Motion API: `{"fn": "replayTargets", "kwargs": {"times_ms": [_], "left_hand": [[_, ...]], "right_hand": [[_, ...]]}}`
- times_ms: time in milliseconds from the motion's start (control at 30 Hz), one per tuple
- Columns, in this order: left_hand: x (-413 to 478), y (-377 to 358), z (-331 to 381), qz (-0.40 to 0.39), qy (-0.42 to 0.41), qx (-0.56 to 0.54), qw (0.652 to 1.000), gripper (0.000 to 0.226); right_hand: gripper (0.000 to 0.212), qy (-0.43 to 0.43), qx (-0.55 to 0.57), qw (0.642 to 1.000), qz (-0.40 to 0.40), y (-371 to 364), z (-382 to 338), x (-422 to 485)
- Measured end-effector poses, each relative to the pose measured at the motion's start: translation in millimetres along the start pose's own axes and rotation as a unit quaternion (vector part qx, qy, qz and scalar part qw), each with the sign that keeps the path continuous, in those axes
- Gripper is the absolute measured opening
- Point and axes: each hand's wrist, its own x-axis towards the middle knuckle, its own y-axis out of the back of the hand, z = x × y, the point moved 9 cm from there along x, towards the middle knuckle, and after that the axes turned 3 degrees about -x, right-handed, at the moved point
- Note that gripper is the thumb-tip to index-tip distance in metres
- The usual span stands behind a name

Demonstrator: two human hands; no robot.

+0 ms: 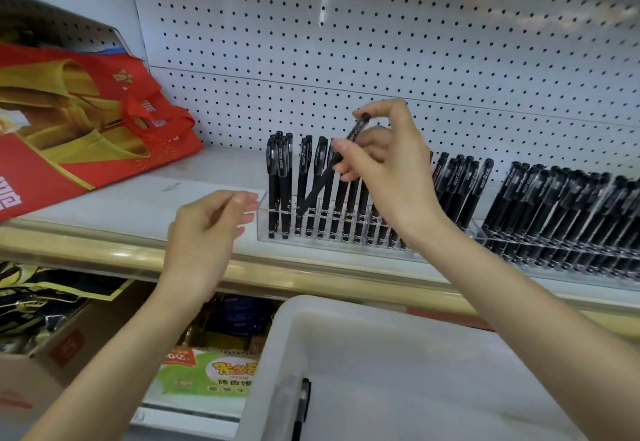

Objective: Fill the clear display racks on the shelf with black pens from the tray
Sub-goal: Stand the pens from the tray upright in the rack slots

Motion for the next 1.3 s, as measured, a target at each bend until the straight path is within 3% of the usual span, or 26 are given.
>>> {"fn": "replayTargets", "kwargs": {"times_ms": [167,333,467,867,1000,1167,1300], "left_hand": [[-2,-22,-3,-0.085,-0.053,0.196,0.975,0.041],[-7,-28,-7,-0.094,-0.041,0.162,0.981,0.070],[-9,-32,-8,-0.101,-0.062,0.179,0.977,0.068],[-6,-30,-15,-0.108,-0.067,0.172,0.977,0.052],[-3,-28,-19,-0.105,-0.060,0.161,0.980,0.046],[-5,-30,-19,-0.118,-0.070,0.167,0.976,0.046],[-6,-32,-19,-0.124,-0.078,0.178,0.973,0.047]], "right_hand": [[0.038,0.069,-0.087,0.994,-0.006,-15,1,13],[0.035,0.079,-0.122,0.989,-0.040,-30,12,9],[0.028,0.083,-0.185,0.974,-0.104,-47,22,5],[0.039,0.082,-0.136,0.983,-0.087,-61,24,20],[0.040,0.110,-0.195,0.973,-0.061,-62,26,20],[0.048,0.110,-0.242,0.960,-0.084,-66,28,18],[0.029,0.080,-0.228,0.968,-0.066,-59,29,18]]}}
